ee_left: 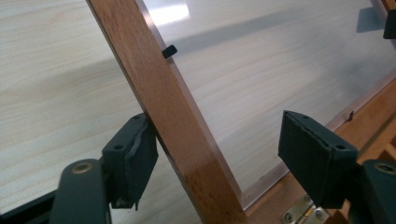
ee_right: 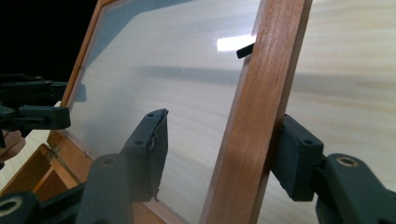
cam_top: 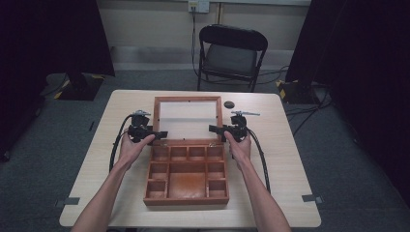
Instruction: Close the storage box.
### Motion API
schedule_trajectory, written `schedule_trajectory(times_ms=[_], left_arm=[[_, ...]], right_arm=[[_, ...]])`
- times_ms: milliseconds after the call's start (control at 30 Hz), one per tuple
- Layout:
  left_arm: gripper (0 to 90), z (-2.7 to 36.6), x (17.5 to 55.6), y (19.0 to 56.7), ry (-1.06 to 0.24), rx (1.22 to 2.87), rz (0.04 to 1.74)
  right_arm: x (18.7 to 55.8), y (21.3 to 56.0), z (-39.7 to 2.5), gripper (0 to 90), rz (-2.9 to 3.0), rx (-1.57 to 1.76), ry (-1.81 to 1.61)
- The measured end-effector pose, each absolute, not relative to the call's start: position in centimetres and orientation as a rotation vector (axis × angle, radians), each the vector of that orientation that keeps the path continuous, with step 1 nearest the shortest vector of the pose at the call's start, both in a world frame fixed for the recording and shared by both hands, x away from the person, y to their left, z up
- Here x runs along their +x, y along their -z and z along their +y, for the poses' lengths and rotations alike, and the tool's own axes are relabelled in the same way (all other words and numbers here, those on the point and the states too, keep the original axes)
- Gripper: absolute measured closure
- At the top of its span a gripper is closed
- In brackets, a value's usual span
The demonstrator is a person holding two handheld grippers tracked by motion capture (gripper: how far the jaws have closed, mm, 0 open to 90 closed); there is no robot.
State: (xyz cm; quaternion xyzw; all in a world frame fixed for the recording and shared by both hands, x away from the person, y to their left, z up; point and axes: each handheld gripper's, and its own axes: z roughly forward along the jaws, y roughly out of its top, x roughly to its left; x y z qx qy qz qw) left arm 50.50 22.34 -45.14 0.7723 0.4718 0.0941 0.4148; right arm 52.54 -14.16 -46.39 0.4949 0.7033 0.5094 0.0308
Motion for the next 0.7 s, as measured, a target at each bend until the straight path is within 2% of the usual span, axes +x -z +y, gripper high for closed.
schedule_trajectory(times_ms=[233,433,700], left_arm=[[31.3,22.1,50.1,44.4,-0.295,1.964,1.156],[39.0,22.6,50.1,43.9,-0.278,1.943,1.167],[43.5,22.4,50.0,43.2,-0.308,1.937,1.147]], right_arm=[[52.1,45.4,-14.2,42.3,2.17,1.469,-1.567],[51.9,45.0,-14.1,42.3,2.171,1.451,-1.554],[51.6,44.0,-14.2,42.8,2.164,1.414,-1.538]])
